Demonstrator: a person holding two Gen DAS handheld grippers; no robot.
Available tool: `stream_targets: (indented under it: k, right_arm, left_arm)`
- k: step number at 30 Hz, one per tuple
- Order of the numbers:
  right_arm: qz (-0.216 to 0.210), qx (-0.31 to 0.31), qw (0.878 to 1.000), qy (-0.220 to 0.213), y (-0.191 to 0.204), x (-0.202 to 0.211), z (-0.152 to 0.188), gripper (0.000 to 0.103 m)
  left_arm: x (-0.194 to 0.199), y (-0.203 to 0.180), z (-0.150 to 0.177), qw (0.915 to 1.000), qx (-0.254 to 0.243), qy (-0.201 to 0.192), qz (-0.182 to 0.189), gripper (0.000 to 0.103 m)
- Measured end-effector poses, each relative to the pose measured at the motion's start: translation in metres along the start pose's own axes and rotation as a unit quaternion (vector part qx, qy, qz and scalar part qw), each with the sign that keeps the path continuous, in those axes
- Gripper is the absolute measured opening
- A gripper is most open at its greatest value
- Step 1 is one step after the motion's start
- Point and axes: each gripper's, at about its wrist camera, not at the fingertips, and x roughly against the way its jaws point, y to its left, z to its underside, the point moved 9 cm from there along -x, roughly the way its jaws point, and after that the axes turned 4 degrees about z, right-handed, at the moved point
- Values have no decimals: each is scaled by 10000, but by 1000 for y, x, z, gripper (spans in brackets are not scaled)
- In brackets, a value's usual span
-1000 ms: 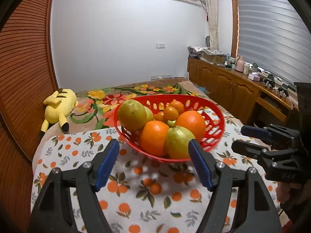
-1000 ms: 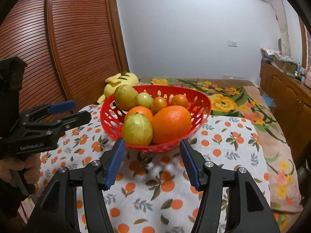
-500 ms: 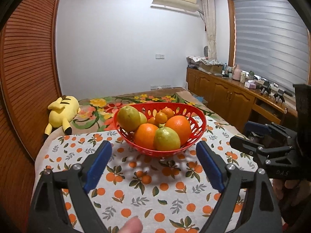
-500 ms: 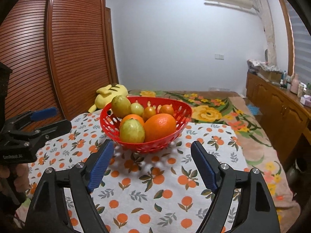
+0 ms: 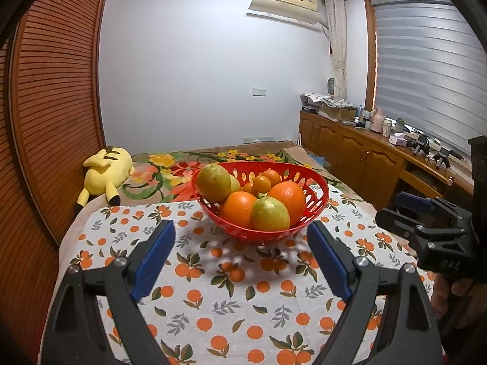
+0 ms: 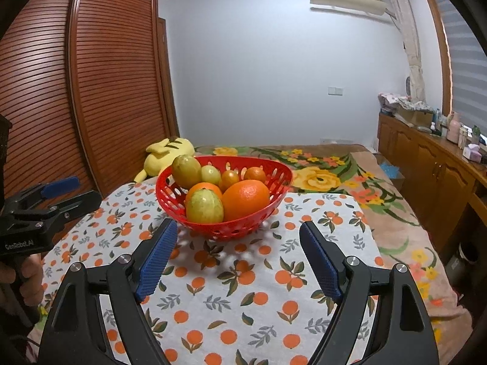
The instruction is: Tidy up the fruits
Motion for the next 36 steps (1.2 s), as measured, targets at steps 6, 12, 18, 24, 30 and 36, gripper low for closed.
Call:
stream_targets:
  k: [6, 12, 18, 24, 30, 36]
  right_arm:
    - [3, 0, 10000, -1, 0, 0, 0, 84]
    - [4, 1, 10000, -3, 0, 0, 0, 84]
    - [18, 35, 10000, -20, 0, 1, 1, 84]
    - [12, 41, 10000, -23, 2, 1, 2, 84]
    - [8, 43, 10000, -18, 3, 2, 2, 84]
    - [9, 39, 10000, -21, 3, 2, 2, 84]
  left_arm:
    - [-2, 1, 3, 10000, 5, 27, -19, 89]
    - [-2, 4, 7, 10000, 59, 46, -25, 89]
    - [0, 6, 11, 9999, 70, 69, -44, 89]
    - [4, 7, 16, 9999, 105, 84, -52, 89]
    - [6, 7, 16, 9999, 106, 82, -61, 89]
    - [8, 6, 17, 9999, 85, 62, -51, 89]
